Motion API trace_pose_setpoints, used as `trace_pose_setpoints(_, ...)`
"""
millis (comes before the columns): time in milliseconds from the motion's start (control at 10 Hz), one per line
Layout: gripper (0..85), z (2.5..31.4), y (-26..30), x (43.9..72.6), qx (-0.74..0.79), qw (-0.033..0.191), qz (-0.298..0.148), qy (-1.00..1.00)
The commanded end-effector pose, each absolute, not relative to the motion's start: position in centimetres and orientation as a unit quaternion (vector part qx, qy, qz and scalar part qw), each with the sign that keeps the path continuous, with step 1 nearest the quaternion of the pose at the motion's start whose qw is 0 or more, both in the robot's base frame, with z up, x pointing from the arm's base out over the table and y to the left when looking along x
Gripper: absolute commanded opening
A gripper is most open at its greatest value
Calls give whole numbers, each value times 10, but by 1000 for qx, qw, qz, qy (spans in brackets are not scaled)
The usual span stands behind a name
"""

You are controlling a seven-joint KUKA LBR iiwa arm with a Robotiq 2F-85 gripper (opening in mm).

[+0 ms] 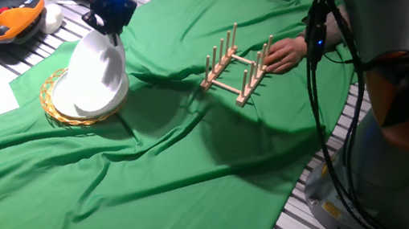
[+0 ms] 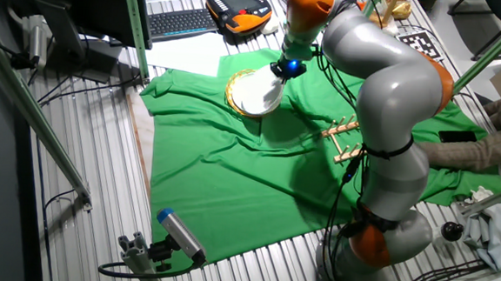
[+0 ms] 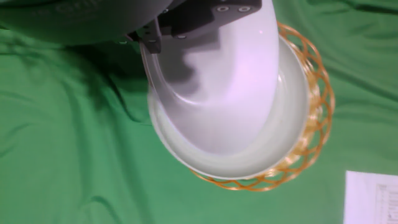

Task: Take the dish off the dish rack

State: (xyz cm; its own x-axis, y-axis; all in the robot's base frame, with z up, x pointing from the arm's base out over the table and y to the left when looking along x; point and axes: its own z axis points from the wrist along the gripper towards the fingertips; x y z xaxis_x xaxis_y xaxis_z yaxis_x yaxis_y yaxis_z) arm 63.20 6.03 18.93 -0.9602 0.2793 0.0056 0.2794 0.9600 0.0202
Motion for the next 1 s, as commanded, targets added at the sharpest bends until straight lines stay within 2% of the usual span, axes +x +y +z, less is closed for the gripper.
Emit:
trace_pose_setpoints(0, 0, 183, 60, 634, -140, -5, -12, -990)
trace_pose_setpoints(400, 0, 162, 60, 644, -156, -29, -13, -987)
trace_pose_setpoints(800, 0, 156, 59, 646, -181, -34, -13, -983)
trace_pose_setpoints(900, 170, 153, 59, 647, -182, -39, -7, -983)
